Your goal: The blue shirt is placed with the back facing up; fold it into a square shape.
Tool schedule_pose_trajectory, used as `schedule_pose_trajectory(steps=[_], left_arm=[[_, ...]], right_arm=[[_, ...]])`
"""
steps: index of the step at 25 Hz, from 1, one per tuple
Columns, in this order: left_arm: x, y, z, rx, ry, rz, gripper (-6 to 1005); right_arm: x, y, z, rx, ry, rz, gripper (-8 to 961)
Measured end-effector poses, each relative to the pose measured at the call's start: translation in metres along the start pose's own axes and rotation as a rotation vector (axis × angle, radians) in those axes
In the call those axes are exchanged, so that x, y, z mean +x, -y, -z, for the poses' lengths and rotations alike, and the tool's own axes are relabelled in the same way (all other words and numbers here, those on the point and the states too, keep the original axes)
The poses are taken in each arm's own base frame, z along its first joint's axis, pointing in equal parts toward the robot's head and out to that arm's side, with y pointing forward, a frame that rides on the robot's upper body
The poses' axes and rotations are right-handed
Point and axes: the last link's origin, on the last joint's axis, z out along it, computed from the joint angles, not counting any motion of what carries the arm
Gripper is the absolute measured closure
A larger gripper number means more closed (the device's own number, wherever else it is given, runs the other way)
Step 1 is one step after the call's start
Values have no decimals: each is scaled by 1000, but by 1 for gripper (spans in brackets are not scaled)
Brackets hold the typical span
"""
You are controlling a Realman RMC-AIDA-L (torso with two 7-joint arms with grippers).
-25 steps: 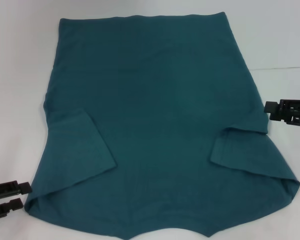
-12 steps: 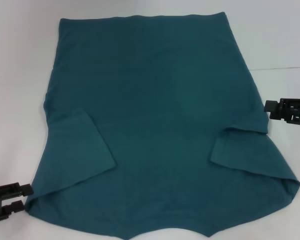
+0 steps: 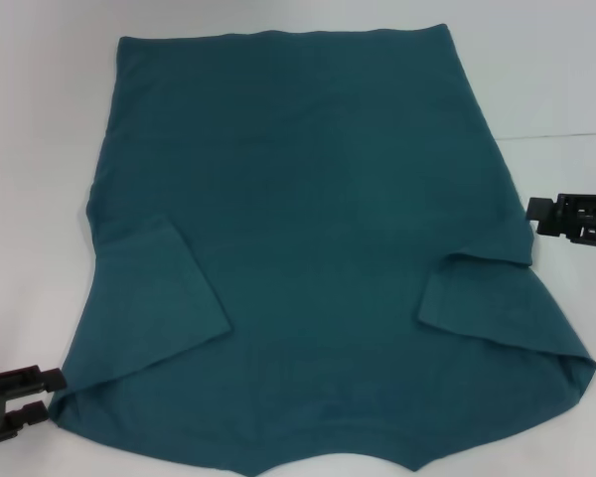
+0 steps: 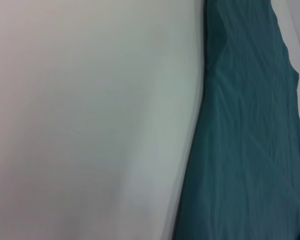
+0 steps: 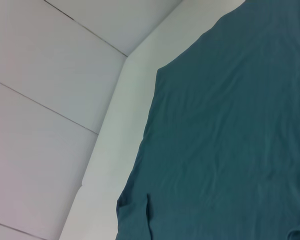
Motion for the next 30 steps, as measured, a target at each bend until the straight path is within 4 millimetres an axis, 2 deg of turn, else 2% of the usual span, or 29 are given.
schedule_pose_trajectory(steps=[30], left_arm=[[1, 0, -8, 21, 5, -22, 416]], right_arm=[[-4, 2, 1, 15, 20, 3, 463]])
